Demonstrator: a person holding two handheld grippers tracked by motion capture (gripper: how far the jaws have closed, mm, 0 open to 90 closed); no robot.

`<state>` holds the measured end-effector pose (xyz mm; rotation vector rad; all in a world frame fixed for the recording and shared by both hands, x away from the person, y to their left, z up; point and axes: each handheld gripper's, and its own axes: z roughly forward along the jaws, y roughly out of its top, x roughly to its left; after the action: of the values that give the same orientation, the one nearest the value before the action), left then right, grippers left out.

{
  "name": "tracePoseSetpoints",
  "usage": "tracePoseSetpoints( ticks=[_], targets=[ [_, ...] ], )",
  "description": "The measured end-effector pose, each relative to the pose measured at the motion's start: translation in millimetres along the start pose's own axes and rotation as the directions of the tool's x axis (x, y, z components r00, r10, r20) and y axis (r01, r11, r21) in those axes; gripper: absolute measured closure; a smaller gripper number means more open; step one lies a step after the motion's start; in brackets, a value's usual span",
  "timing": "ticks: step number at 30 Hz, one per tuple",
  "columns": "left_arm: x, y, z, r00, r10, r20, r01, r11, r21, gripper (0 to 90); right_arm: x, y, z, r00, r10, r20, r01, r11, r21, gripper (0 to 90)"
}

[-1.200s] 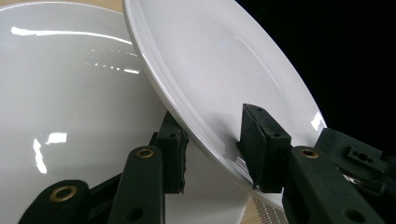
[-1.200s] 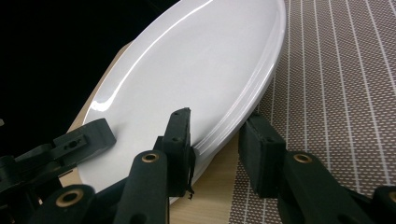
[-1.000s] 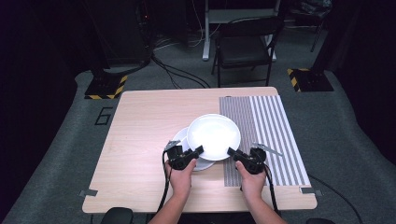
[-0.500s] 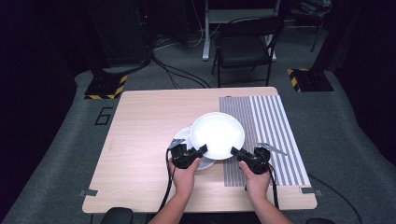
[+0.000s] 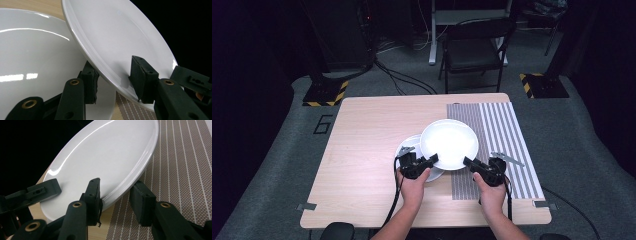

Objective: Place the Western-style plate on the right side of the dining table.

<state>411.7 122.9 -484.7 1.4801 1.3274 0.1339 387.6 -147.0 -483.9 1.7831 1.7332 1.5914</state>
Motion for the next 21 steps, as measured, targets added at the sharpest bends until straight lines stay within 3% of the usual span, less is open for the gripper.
tracePoseSetpoints(
  ticks=[21],
  targets=[
    [-5.2,-0.9,7.8,0.9999,-0.003,0.014,0.003,1.0000,0.001,58.4,-8.9,2.0,-4.8,1.0000,0.007,-0.004,-0.007,1.000,-0.021,60.8]
  ],
)
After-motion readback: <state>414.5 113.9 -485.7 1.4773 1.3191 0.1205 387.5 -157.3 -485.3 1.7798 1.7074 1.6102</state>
